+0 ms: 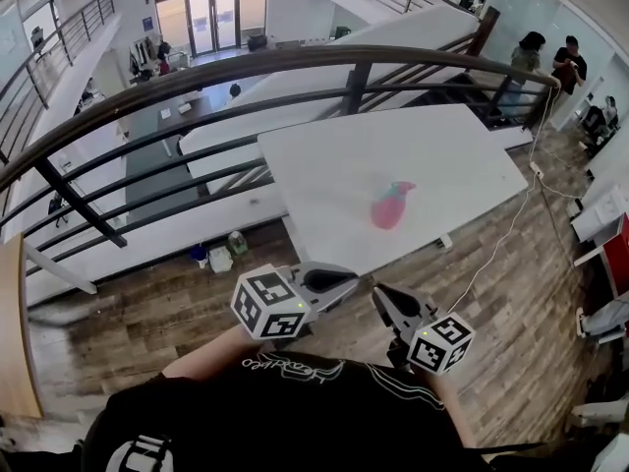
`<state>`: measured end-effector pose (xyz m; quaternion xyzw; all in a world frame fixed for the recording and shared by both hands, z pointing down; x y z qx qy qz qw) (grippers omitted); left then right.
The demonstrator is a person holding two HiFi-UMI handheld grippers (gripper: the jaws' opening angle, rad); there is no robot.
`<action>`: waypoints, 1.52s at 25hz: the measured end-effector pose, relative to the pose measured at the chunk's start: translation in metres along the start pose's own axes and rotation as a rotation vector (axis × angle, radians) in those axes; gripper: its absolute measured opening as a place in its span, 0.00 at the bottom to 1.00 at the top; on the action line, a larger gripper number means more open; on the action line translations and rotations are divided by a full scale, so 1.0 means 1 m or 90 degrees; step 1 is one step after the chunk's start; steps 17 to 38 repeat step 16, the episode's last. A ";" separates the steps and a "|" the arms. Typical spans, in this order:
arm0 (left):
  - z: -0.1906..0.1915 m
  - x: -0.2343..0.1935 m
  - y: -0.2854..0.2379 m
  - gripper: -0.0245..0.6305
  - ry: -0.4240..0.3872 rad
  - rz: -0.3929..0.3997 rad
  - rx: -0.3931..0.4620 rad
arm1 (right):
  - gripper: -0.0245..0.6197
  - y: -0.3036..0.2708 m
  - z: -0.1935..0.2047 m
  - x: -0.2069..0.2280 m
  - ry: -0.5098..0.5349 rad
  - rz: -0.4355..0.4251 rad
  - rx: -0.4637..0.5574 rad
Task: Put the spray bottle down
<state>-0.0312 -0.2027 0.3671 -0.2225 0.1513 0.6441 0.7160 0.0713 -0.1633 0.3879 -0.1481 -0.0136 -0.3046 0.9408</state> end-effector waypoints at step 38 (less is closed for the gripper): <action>0.002 -0.003 0.027 0.05 0.042 -0.021 0.045 | 0.06 -0.014 -0.012 -0.028 0.033 -0.036 -0.017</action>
Point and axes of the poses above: the fingertips, and each gripper's own axes: y backward along the fingers, x to its right, z out of its underside, the point moved 4 cm from there along y, backward along the fingers, and after that the axes turned 10 degrees about y, right-handed, at the moved point
